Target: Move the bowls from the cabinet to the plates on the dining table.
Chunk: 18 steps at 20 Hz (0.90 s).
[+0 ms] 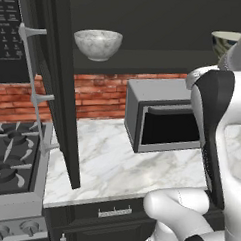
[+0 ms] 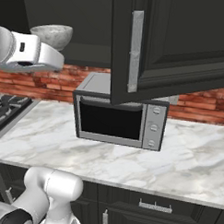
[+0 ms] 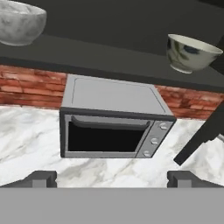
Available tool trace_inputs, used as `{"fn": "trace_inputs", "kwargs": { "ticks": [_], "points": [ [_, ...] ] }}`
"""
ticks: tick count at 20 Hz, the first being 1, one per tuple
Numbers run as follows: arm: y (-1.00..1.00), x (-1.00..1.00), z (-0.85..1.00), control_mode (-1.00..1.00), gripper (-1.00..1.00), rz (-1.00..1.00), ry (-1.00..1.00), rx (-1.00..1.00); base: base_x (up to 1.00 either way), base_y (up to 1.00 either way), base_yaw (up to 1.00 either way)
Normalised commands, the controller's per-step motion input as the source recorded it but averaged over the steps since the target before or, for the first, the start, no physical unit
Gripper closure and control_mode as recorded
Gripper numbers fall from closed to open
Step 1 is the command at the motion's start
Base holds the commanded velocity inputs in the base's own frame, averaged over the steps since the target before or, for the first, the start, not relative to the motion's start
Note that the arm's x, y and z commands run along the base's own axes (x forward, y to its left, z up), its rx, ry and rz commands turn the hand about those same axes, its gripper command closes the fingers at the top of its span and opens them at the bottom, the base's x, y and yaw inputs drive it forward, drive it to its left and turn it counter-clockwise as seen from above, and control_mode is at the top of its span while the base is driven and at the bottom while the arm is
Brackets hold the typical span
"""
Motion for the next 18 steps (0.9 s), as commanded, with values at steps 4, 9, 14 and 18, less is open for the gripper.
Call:
{"fn": "trace_inputs", "kwargs": {
  "ticks": [4,9,14,18],
  "points": [
    [-0.08,0.17,0.0,-1.0,-1.0,0.0,0.1,-0.19,0.0,0.0,0.0],
    [-0.23,0.16,0.0,-1.0,-1.0,0.0,0.09,-0.15,0.0,0.0,0.0],
    [-0.21,0.18,0.0,-1.0,-1.0,0.0,0.09,-0.13,0.0,0.0,0.0],
    [-0.14,0.25,-0.09,-1.0,-1.0,0.0,0.02,-0.15,0.0,0.0,0.0]
  ]
}}
